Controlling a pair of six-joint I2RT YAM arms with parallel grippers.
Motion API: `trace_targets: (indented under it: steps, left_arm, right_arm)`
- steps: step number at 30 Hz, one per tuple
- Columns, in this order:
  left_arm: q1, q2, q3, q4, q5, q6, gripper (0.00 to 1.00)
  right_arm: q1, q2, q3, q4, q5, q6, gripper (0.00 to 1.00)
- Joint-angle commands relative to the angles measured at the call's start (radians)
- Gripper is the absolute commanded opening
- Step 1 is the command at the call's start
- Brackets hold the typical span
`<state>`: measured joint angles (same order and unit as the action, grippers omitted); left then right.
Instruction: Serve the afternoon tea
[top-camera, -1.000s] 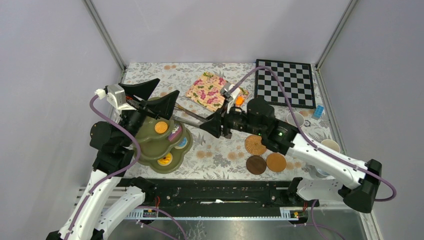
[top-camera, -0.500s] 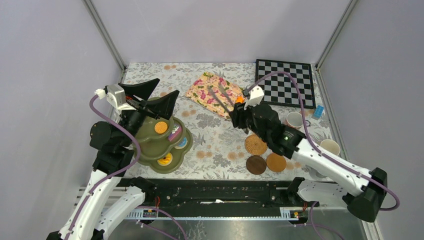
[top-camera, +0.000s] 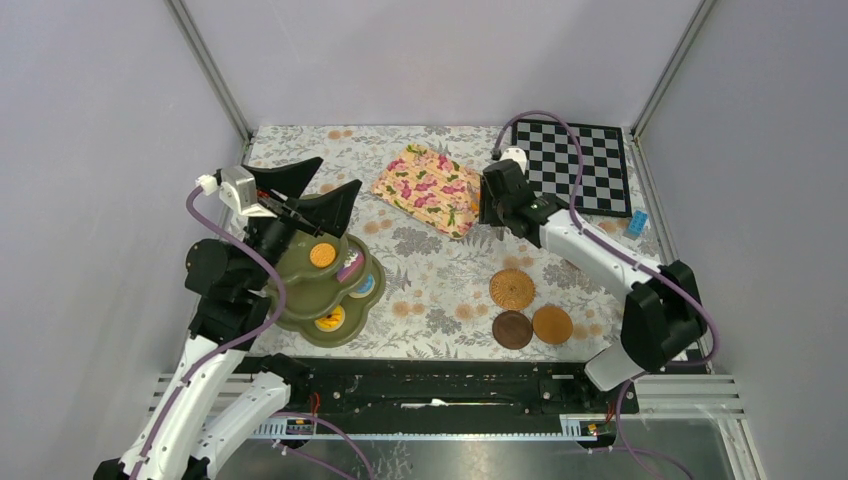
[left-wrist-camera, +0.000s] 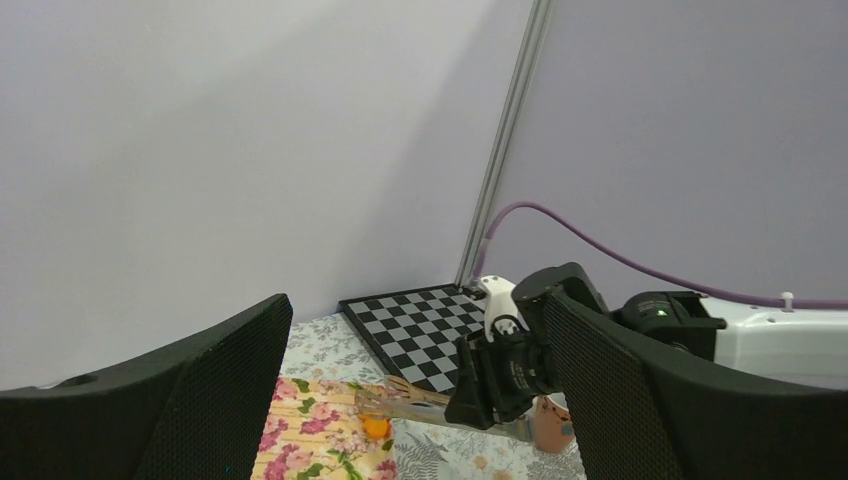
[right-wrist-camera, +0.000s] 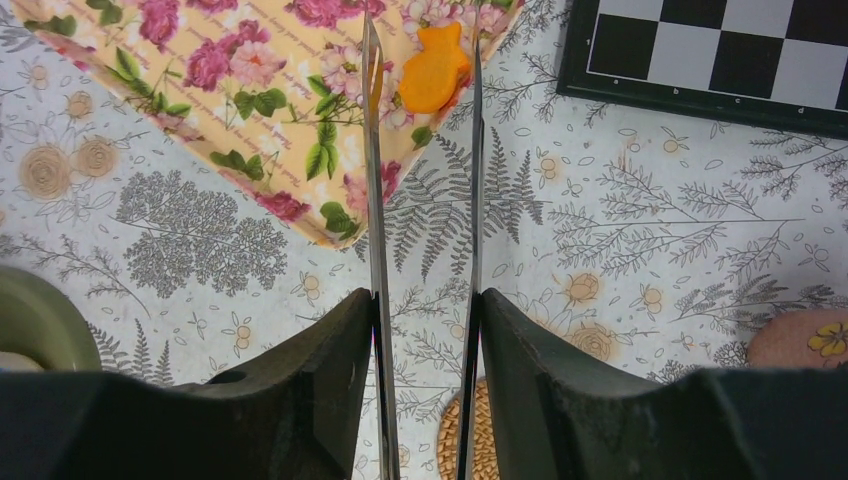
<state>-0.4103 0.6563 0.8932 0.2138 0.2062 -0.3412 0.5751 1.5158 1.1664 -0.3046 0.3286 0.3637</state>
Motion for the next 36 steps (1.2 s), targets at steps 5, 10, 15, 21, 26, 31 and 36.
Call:
trace_targets:
  steps: [5, 10, 15, 21, 26, 31, 36]
  left_arm:
    - [0.013, 0.005, 0.0, 0.054, 0.031, -0.018, 0.99]
    - [0.017, 0.009, 0.0, 0.056, 0.035, -0.021, 0.99]
    - [0.022, 0.012, -0.002, 0.06, 0.041, -0.026, 0.99]
    - [0.022, 0.016, -0.003, 0.062, 0.044, -0.03, 0.99]
    - [0.025, 0.019, -0.003, 0.065, 0.05, -0.035, 0.99]
    - [0.027, 0.022, -0.005, 0.068, 0.054, -0.038, 0.99]
    - [0.028, 0.025, -0.005, 0.07, 0.058, -0.041, 0.99]
  right_arm:
    - [-0.004, 0.092, 0.114, -0.07, -0.022, -0.008, 0.49]
    - [-0.003, 0.114, 0.12, -0.071, -0.024, -0.01, 0.49]
    - [-0.003, 0.137, 0.113, -0.07, -0.042, -0.004, 0.49]
    - [0.009, 0.159, 0.12, -0.07, -0.07, 0.005, 0.48]
    - [0.035, 0.162, 0.128, -0.071, -0.048, 0.003, 0.45]
    - [0.036, 0.145, 0.125, -0.07, -0.038, 0.002, 0.42]
    - [0.036, 0.119, 0.11, -0.045, -0.014, -0.004, 0.39]
